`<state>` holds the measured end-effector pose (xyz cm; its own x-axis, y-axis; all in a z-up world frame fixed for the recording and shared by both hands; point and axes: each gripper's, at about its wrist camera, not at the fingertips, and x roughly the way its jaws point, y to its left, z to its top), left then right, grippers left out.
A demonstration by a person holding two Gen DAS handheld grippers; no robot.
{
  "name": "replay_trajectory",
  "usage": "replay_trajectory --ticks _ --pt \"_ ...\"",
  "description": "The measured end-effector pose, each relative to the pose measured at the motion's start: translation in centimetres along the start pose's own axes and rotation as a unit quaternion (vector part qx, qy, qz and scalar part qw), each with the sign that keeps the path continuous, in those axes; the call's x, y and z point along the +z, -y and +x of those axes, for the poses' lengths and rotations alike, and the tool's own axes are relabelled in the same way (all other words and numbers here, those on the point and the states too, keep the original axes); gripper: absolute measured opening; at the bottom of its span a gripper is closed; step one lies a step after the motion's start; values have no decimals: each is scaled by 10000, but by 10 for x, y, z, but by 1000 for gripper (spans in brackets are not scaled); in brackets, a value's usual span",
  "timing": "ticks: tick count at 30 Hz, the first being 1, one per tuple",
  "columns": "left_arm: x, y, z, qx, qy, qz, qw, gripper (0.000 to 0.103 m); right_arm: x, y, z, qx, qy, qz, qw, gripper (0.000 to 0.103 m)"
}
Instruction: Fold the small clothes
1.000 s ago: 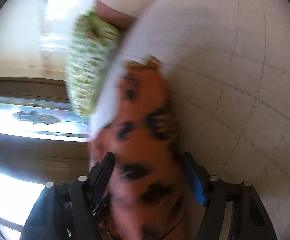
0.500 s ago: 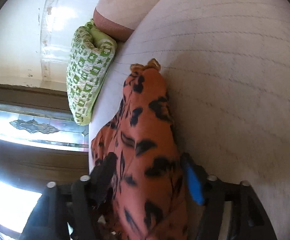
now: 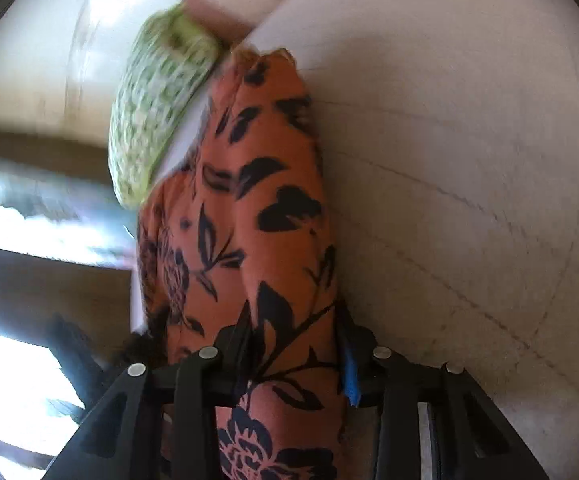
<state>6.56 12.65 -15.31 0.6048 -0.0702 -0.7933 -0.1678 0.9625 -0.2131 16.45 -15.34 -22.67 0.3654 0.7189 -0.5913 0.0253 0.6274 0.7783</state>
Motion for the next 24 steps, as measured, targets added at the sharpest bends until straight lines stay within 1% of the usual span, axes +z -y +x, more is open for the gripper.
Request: replay_trajectory --ticks 1,2,3,4,6,9,10,11,12,13,14,16,18,19,20,21,22,24 --pt "0 -1 -1 -2 -5 -21 10000 81 0 -3 -4 112 31 31 9999 46" --pt "-1 -3 -1 -37 -24 -69 10000 81 -3 -9 -9 95 35 -7 9999 49" --pt "-1 -4 -2 -60 -33 -114 9999 81 -5 -12 -14 34 13 -41 10000 59" --pt "-2 -5 -3 -66 -33 -130 9999 81 -7 -13 -19 55 4 -45 10000 65" --pt "-3 -6 -5 -60 -28 -124 9999 81 -14 -14 -31 147 38 5 9999 66" --pt "-6 -8 -9 -66 -28 -144 9999 81 -35 -16 -40 257 -95 -9 9996 66" --pt "-8 -8 -11 -69 -25 -152 9999 80 -41 -17 -39 224 -105 -77 9997 65" --pt "-7 -8 -9 -87 -33 -148 9998 80 -48 -15 -32 32 -151 -298 9994 58" --pt "-5 -9 -10 -157 -51 -156 9997 80 -53 -4 -23 -267 -257 -370 9986 31" --pt "-5 -12 -16 -182 -10 -198 9996 80 -57 12 -26 -122 -207 -65 9997 28" --pt "-3 -16 -26 -210 184 -263 9993 80 -57 12 -30 -56 -188 3 9998 26" --pt "2 -27 -46 -421 564 -439 9966 80 -61 -12 -38 -365 -161 -599 9974 27" --pt "11 -41 -58 -686 730 -683 9926 80 -63 -36 -46 -664 -211 -1224 9900 30" --pt "15 -44 -57 -740 695 -702 9923 80 -63 -45 -52 -860 -136 -1431 9859 30" --pt "21 -48 -51 -766 573 -643 9933 80 -62 -48 -58 -1012 -18 -1512 9833 30" --pt "24 -49 -46 -781 488 -603 9939 80 -58 -51 -66 -1181 185 -1587 9801 30" --pt "30 -54 -33 -882 311 -607 9938 80 -53 -57 -74 -1274 424 -1640 9773 32" --pt "38 -57 -16 -989 69 -716 9925 80 -43 -77 -82 -1175 801 -1864 9721 33"
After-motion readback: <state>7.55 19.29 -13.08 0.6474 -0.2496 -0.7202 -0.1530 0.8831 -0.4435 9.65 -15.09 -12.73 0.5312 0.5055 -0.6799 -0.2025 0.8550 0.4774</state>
